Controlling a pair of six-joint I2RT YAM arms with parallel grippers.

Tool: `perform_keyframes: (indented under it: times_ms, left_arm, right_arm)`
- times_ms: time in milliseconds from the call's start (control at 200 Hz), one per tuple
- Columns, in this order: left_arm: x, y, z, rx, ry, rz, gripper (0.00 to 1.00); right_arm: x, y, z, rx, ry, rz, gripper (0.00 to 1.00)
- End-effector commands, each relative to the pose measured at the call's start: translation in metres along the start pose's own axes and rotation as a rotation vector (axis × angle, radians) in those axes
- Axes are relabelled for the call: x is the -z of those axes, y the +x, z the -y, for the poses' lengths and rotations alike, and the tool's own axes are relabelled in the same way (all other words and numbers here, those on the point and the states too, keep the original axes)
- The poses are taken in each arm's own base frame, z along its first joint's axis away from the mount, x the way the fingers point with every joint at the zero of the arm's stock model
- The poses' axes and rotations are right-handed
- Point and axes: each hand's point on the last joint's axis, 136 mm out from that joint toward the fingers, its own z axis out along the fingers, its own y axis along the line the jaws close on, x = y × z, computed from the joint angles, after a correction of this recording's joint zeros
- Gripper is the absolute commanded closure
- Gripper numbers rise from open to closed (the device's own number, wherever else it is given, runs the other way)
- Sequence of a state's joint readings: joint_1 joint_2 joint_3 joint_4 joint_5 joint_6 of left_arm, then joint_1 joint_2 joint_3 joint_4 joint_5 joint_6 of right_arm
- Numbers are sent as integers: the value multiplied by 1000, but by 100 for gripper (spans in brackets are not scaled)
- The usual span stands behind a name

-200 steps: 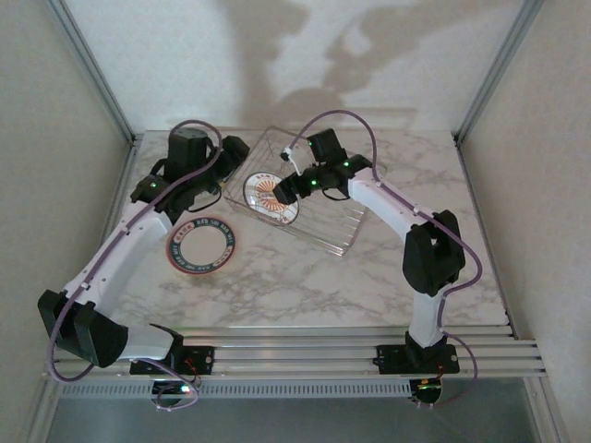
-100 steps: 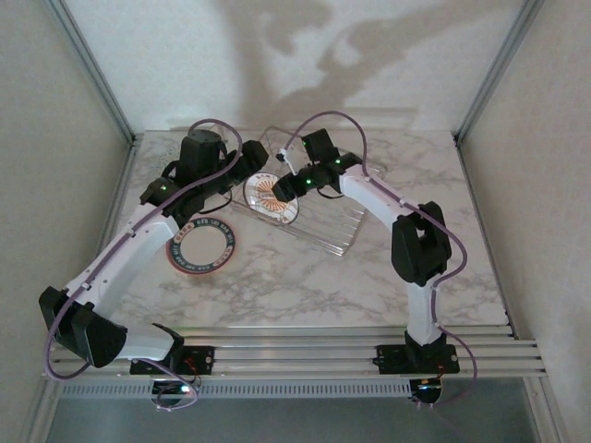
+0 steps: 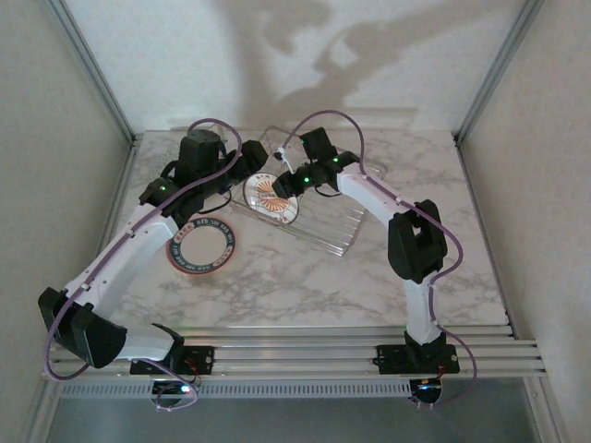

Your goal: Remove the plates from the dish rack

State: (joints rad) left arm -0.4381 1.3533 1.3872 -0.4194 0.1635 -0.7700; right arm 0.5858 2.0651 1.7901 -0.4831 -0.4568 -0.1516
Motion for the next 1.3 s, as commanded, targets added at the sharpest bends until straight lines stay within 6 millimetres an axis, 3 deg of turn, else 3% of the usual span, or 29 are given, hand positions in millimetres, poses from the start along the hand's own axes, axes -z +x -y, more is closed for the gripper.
perform_keyframes:
  times_ms: [0, 456, 716, 996, 1296]
  left_arm:
    - [13, -7, 12, -5, 46, 38, 17]
    - [17, -8, 13, 8, 52, 48, 17]
    - [20, -9, 13, 11, 55, 55, 17]
    - [24, -10, 11, 13, 56, 70, 17]
    - [26, -10, 7, 25, 51, 87, 17]
  right_arm:
    - [-3, -2, -1, 21, -22, -1, 67]
    - [-6, 3, -1, 112, 63, -53, 83]
    - [1, -14, -5, 157, 110, -24, 97]
    - [23, -32, -6, 195, 196, 16, 100]
    - [68, -65, -10, 237, 296, 113, 100]
